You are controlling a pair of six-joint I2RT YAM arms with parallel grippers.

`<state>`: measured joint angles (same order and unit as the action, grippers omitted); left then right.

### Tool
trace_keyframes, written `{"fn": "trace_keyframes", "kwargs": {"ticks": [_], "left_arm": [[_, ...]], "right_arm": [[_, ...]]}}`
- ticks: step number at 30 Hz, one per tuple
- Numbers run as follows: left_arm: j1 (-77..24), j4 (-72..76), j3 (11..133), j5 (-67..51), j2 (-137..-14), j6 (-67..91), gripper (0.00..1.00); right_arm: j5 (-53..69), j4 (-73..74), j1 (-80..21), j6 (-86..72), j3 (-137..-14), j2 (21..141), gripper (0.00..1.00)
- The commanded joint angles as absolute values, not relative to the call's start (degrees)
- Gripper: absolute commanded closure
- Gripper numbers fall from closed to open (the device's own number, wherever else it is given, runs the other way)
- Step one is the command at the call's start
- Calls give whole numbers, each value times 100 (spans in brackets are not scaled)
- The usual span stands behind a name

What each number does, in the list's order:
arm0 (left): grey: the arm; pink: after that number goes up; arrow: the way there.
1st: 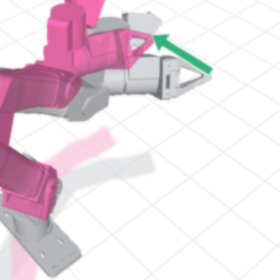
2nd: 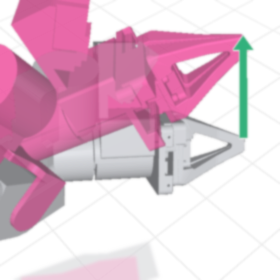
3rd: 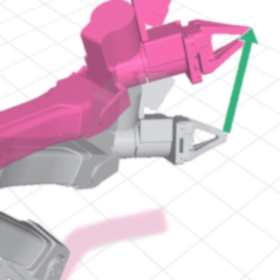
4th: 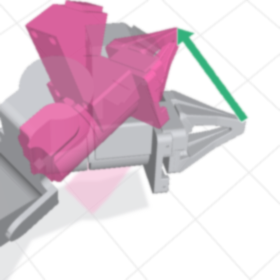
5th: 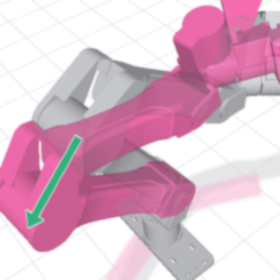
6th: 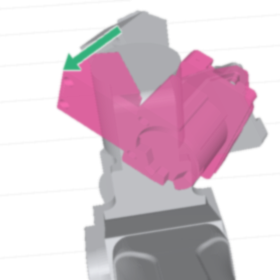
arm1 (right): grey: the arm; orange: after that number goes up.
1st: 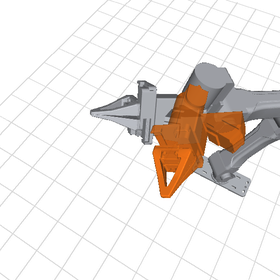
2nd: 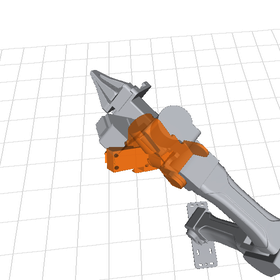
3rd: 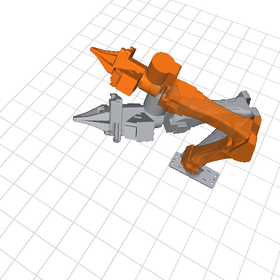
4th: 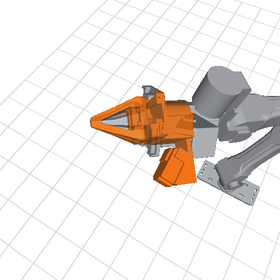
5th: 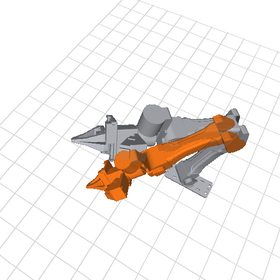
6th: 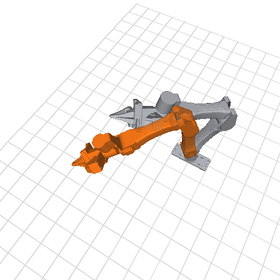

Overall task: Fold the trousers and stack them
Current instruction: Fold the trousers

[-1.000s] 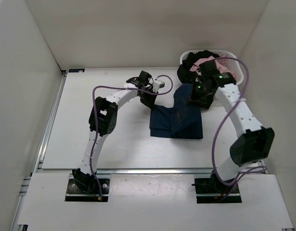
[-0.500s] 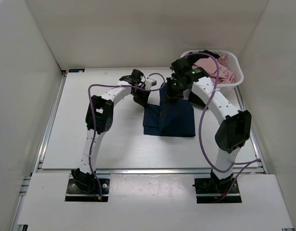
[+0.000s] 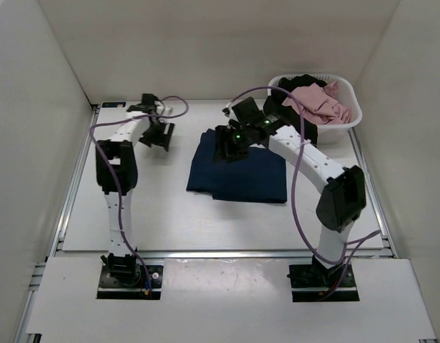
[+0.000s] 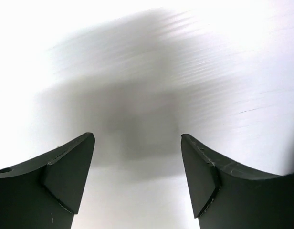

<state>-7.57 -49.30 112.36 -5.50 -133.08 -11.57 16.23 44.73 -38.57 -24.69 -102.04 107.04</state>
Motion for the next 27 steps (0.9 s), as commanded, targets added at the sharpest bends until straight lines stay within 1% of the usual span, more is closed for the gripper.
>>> {"fn": "trace_keyframes", "kwargs": {"ticks": [1,2,3,5,7,8,9,11,12,14,16,17,22,27], "left_arm": [[-606,-5115,11057,394,-12026,-1248,15],[-667,-5115,11057,395,-11902,-1344,15],[-764,-5115,11057,396,-11787,-1345,15],[-1202,-5115,10934,46,-11523,-1555,15],[-1510,-5115,10838,-358,-11461,-1608,15],[-1755,-5115,10715,-743,-11409,-1608,15],[-1862,-5115,10653,-843,-11408,-1556,14],[-2073,-5115,10443,-1071,-11600,-1468,14],[-2074,-5046,10337,-1159,-11654,-1398,14],[-2127,-4817,9995,-1230,-11855,-1284,14],[-2127,-4816,9932,-1047,-12040,-1283,16],[-2127,-4816,9827,-785,-12119,-1214,16],[-2127,-4685,9071,-291,-12120,-1213,16],[-2057,-4492,8325,315,-11577,-1213,16]], "right_arm": [[1223,4078,-3359,-2653,-9321,9766,37],[1048,4078,-3096,-2733,-9073,9634,37],[689,4078,-2955,-2864,-8835,9424,40],[449,4166,-2534,-2917,-8222,9264,45],[387,4079,-2286,-2918,-7850,9141,52],[317,3930,-2094,-2866,-7692,9088,54],[316,3877,-2022,-2865,-7429,9088,61],[316,3789,-1890,-2865,-7226,9219,72],[316,3675,-1811,-2865,-7129,9342,82],[264,3525,-1758,-2865,-6812,9535,89],[194,3341,-1758,-2944,-6663,9667,95],[193,3279,-1758,-3014,-6593,9781,95],[255,2963,-1941,-3190,-6539,10081,96],[333,2690,-2346,-3550,-6539,10397,98]]}}
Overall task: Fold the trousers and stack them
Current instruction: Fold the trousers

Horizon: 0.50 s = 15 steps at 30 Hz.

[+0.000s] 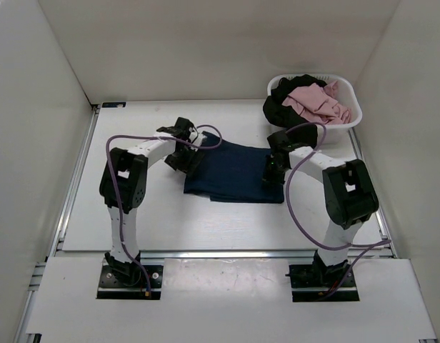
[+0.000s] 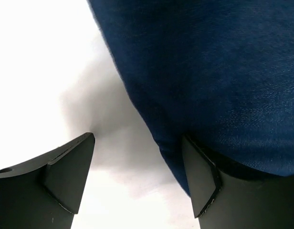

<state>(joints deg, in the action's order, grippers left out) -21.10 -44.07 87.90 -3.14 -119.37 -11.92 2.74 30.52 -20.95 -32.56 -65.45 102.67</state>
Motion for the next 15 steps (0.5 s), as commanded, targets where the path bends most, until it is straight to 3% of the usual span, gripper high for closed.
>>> {"fn": "trace_keyframes", "kwargs": {"ticks": [1,6,15], "left_arm": [[-2057,-4491,8001,369,-11471,-1213,16],[-1636,-4298,7016,615,-10794,-1327,16],[-985,-4298,7198,984,-10248,-1643,16]], "right_arm": [[421,2576,-2495,-3612,-6539,10476,98],[676,2242,-2882,-4034,-6732,10774,100],[1125,2048,-3278,-4605,-7250,10811,100]]}}
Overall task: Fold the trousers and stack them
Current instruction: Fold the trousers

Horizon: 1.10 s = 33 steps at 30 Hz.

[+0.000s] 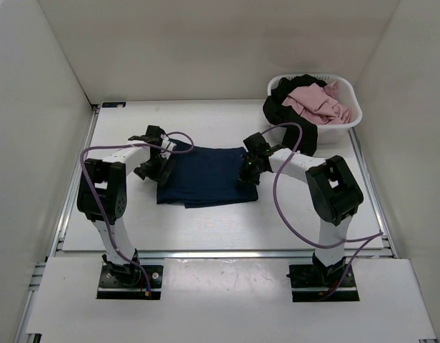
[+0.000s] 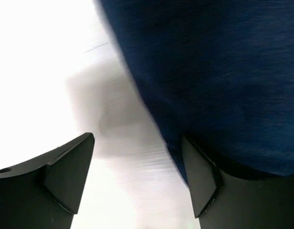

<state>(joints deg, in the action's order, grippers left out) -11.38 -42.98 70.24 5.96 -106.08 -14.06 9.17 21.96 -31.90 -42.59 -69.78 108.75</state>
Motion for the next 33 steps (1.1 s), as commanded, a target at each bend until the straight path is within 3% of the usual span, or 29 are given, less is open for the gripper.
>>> {"fn": "trace_keyframes", "kwargs": {"ticks": [1,4,6,7,8,9,10,13,16,17,20,27,33], "left_arm": [[-984,-4298,7355,1063,-10187,-1644,14],[-827,-4359,7750,1063,-10029,-1802,13],[-826,-4438,7962,1063,-9888,-1959,10],[-774,-4517,8163,1063,-9696,-1960,8],[-773,-4518,8269,1063,-9590,-2021,0],[-695,-4578,8375,1063,-9467,-2021,0],[-625,-4640,8480,1063,-9335,-2021,0],[-475,-4816,9034,1422,-8755,-2021,0],[-308,-5132,9308,2502,-8158,-2309,0],[-203,-5185,9047,3244,-7843,-2407,0],[349,-5186,8405,3849,-7079,-2618,0],[773,-5800,6541,3542,-5415,-2259,0],[1300,-6081,6407,2927,-5098,-2049,0]], "right_arm": [[1125,2048,-3278,-4605,-7251,10724,100],[801,2372,-3278,-4658,-7479,10241,95],[329,2881,-3278,-4440,-7724,9758,77],[125,3083,-3278,-4334,-7830,9582,63],[-86,3503,-3278,-4203,-7944,9215,46],[-279,3750,-3278,-4079,-8232,9037,17],[-429,3988,-3113,-3791,-8392,8879,1],[-29,4963,-2412,-3132,-9049,8430,1],[596,6149,-1558,-2578,-9700,8297,1],[511,6448,-1399,-2480,-9842,8297,1],[168,7188,-880,-2155,-10002,8043,1],[325,7331,-229,-2083,-9633,7498,1],[325,7339,-229,-1960,-9799,7418,1]]}}
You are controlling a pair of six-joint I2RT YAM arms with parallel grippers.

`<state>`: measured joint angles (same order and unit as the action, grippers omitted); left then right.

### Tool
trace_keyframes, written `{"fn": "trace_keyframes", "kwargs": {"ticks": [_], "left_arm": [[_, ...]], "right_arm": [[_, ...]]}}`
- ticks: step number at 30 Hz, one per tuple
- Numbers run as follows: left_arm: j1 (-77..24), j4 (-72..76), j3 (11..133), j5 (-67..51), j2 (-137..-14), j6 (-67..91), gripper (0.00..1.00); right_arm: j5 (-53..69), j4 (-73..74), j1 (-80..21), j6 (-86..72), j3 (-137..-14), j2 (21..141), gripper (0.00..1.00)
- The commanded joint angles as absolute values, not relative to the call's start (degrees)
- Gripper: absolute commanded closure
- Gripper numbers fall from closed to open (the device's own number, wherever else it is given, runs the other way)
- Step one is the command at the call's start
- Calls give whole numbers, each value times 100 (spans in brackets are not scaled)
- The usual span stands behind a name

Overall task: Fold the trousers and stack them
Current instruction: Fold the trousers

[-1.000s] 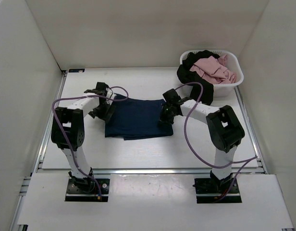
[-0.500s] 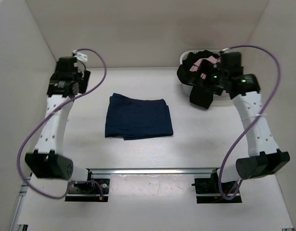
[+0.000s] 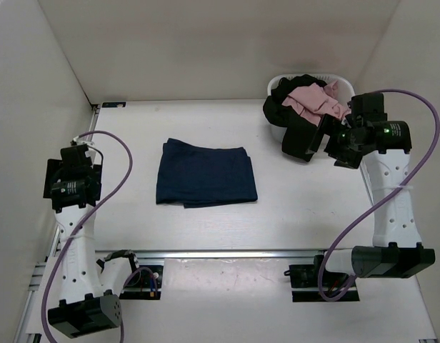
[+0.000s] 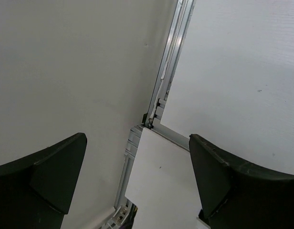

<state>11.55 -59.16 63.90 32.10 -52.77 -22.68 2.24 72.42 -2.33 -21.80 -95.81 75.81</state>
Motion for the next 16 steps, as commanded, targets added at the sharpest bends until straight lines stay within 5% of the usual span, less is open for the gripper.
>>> {"fn": "trace_keyframes", "kwargs": {"ticks": [1,16], "left_arm": [[1362,-6082,6477,2927,-5098,-2048,0],[1582,-6425,6803,2374,-5098,-1890,0]], "right_arm": [[325,7408,-229,-1908,-9800,7418,1],[1,7278,-229,-1564,-9546,7173,1]]}}
